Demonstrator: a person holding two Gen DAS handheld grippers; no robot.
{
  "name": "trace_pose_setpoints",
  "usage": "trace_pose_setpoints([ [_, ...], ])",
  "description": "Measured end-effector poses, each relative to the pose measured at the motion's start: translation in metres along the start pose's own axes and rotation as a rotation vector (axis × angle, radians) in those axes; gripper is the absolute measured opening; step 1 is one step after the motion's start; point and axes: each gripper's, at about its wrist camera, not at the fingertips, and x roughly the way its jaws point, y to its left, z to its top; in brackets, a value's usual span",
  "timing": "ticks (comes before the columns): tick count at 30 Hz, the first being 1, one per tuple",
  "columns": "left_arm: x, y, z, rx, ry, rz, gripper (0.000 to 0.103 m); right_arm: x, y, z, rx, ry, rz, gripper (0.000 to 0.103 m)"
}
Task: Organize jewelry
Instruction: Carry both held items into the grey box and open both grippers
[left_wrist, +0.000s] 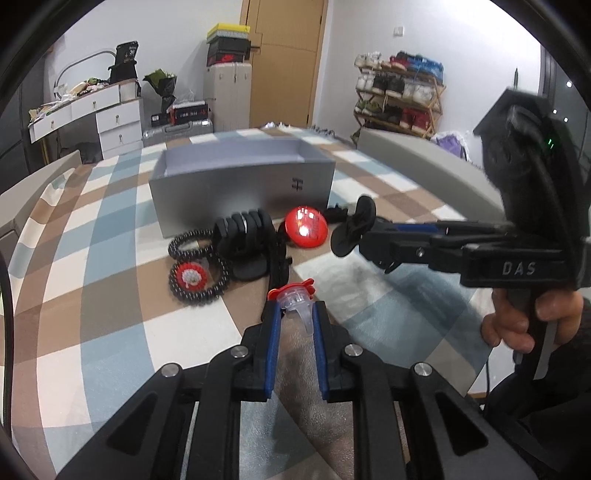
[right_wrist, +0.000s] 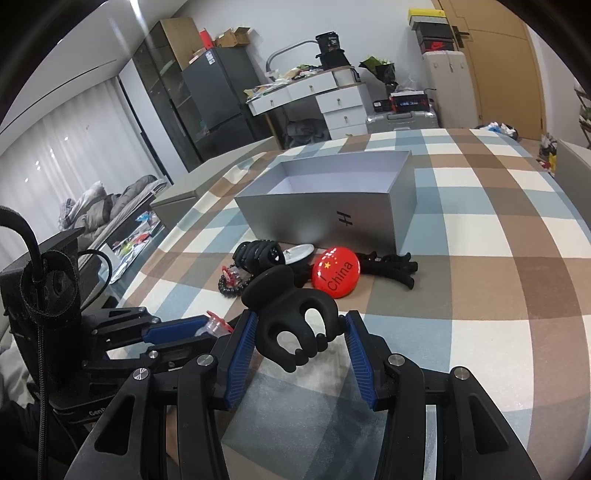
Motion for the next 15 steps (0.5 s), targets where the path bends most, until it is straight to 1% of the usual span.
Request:
trace_pose_setpoints([
  [4,-0.008,0.004,0.005,-0.018,-0.054,0.006,0.012,-0.007,0.000,0.005,0.013,-0.030,0.005,0.047],
  [8,-0.014,0.011,0.015,-0.045,-0.105,0.033,0.012,-0.014,0.002,0.015,0.012,-0.072,-0.004,0.047],
  [10,-0.014,0.016,0.022,-0.064,-0.126,0.039,0.012,-0.018,0.003,0.022,0.024,-0.088,0.005,0.047],
  [15,-0.010,0.025,0.037,-0.067,-0.170,0.094,0.012,-0.019,0.000,0.039,0.059,-0.116,-0.008,0.047],
])
